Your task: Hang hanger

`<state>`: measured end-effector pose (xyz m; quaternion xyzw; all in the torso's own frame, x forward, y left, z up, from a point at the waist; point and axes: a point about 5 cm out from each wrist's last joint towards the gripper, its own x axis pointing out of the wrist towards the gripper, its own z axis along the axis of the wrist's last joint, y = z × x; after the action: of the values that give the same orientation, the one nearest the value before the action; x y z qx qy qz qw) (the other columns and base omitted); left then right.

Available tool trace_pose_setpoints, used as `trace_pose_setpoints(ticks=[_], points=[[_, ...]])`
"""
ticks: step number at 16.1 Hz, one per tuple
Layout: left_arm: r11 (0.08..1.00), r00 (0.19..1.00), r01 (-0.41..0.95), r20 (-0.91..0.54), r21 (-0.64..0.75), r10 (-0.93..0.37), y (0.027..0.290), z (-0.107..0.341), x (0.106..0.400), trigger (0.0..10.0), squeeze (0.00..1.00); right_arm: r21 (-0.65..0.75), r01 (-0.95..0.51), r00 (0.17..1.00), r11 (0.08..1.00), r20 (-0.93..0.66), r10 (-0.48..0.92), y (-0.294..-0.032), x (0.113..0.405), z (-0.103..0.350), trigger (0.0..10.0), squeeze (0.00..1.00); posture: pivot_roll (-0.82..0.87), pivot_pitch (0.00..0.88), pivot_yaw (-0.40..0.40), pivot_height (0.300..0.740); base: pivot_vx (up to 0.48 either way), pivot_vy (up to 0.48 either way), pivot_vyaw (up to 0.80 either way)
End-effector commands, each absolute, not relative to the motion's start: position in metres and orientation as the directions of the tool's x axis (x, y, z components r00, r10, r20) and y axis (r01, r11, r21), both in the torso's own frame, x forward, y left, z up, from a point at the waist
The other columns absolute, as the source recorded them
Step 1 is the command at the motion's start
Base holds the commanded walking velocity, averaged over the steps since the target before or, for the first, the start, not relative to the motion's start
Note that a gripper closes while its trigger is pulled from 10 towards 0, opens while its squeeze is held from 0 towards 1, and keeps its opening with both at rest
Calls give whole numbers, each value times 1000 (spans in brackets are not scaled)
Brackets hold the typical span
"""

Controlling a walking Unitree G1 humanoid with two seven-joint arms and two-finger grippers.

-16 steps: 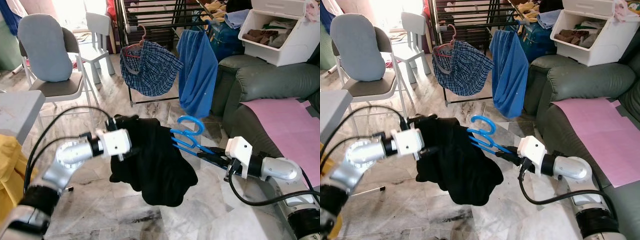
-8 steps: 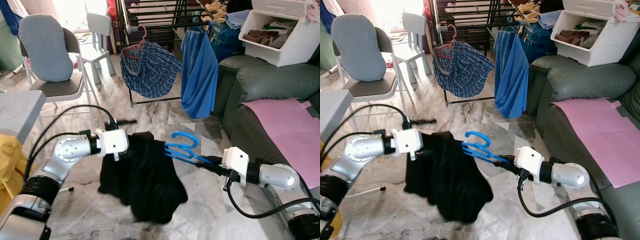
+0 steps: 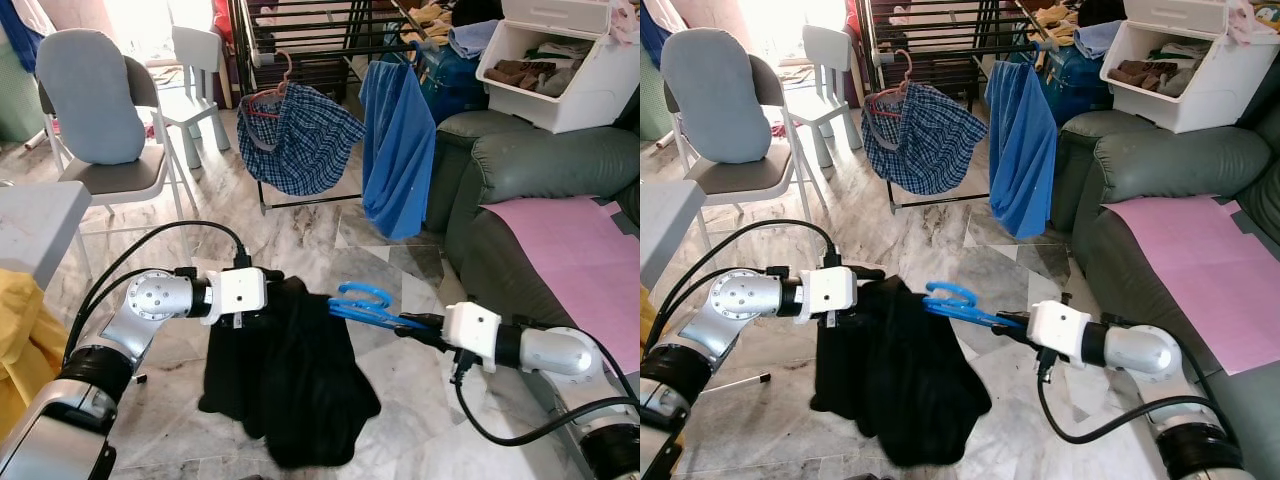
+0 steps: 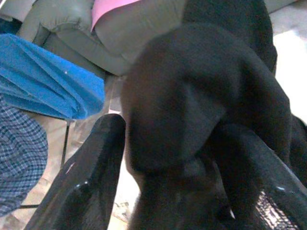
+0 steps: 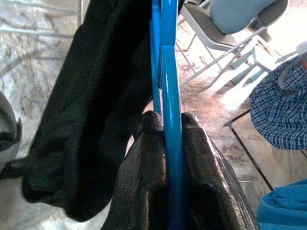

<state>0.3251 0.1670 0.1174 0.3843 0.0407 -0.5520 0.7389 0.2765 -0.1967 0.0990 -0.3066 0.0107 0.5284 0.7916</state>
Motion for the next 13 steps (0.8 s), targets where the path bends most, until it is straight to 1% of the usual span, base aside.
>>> trace_pose_setpoints(ticks=[1,5,13], points=[[85,383,844,-483,529,-787,166,125,331,0,0,-528,-811,456,254,-297,839,-193,283,110,10000,0,-90,0,23,740,0,0,0],[86,360,867,-499,490,-788,167,128,335,0,0,-550,-798,459,247,-288,840,-191,284,108,10000,0,-90,0,24,740,0,0,0],[64,317,895,-529,441,-787,164,117,333,0,0,-562,-787,466,255,-271,842,-188,286,107,10000,0,-95,0,23,740,0,0,0]])
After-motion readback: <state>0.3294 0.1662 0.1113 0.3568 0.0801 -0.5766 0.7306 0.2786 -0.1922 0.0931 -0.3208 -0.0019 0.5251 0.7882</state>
